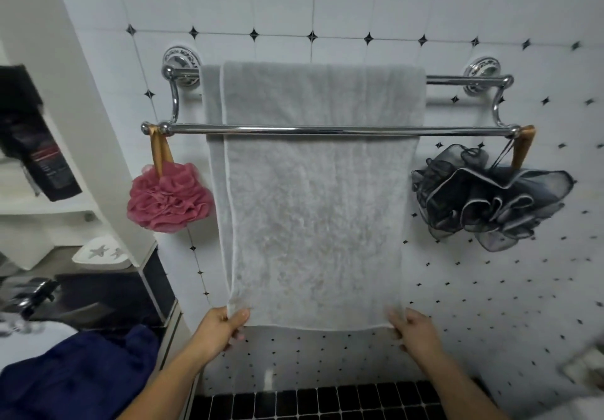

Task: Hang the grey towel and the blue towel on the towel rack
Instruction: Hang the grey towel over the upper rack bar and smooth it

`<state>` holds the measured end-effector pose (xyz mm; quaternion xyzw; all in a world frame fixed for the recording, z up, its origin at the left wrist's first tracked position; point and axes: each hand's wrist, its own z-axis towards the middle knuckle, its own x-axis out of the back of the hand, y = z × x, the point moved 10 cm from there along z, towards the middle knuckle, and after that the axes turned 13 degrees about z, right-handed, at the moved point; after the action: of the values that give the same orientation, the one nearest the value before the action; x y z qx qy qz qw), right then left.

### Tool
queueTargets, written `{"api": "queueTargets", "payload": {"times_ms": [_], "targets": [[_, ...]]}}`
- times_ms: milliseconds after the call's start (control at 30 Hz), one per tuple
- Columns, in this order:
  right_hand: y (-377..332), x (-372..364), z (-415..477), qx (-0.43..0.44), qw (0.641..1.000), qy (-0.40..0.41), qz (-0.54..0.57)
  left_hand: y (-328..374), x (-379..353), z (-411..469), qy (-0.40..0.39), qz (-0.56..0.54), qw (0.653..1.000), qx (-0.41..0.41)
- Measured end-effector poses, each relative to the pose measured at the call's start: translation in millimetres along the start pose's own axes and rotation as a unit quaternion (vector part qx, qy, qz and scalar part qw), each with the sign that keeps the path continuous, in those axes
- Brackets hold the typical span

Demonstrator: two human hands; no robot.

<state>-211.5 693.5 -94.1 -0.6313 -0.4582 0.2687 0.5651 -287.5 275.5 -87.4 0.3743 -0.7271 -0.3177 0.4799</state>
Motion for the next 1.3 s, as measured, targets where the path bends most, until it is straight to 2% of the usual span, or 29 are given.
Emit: {"api": "queueTargets", "payload": {"times_ms": [100,233,300,367,433,500,600,667,733,833,933,1033,1100,1167,1300], "targets": [[-21.5,2.6,-6.7,-0.026,0.996,-0.024,-0.077,15.2,10.9,-1.0,-0.012,0.061,0.998,-0.01],[-71.4,8.1,-13.4,-0.036,0.967,-0.066,-0.244,50.2,35.3,-9.9,-0.013,0.195,0.981,-0.001],[-116.7,6.4,-15.1,0.011,0.961,-0.069,-0.268,84.4,50.6,-16.6,-0.007,0.224,0.974,-0.022],[-180.5,3.5,-19.0,0.103,0.96,-0.063,-0.252,139.4,67.1,-28.7,0.006,0.208,0.974,-0.091],[-255.5,2.4,-29.2,0.206,0.956,-0.054,-0.2,210.2,95.5,-48.6,0.065,0.155,0.969,-0.181],[-332.7,10.1,-43.4,0.306,0.941,-0.025,-0.14,277.0,138.9,-72.0,0.179,0.08,0.948,-0.251],[-425.7,42.0,-52.6,0.407,0.907,0.073,-0.082,347.1,202.6,-104.5,0.374,0.047,0.875,-0.305],[-461.2,62.1,-36.7,0.393,0.905,0.132,-0.096,375.6,225.3,-106.2,0.447,0.096,0.843,-0.283],[-474.6,66.6,-6.1,0.33,0.929,0.126,-0.113,392.2,231.6,-88.1,0.46,0.148,0.842,-0.24],[-452.8,37.4,35.3,0.187,0.982,-0.011,0.018,398.6,226.6,-60.6,0.442,0.115,0.865,-0.209],[-431.1,12.7,55.3,0.1,0.987,-0.08,0.098,386.8,222.0,-46.4,0.442,0.047,0.876,-0.189],[-428.8,11.4,61.7,0.08,0.989,-0.079,0.1,373.2,220.2,-31.7,0.391,-0.087,0.897,-0.189],[-430.9,12.0,61.0,0.071,0.989,-0.081,0.097,365.4,226.1,-24.1,0.373,-0.139,0.902,-0.167],[-435.2,14.7,58.6,0.083,0.988,-0.082,0.099,364.0,233.6,-19.7,0.369,-0.145,0.904,-0.159],[-451.4,26.7,49.3,0.167,0.977,-0.086,0.102,359.7,250.6,-21.9,0.397,-0.141,0.893,-0.158]]}}
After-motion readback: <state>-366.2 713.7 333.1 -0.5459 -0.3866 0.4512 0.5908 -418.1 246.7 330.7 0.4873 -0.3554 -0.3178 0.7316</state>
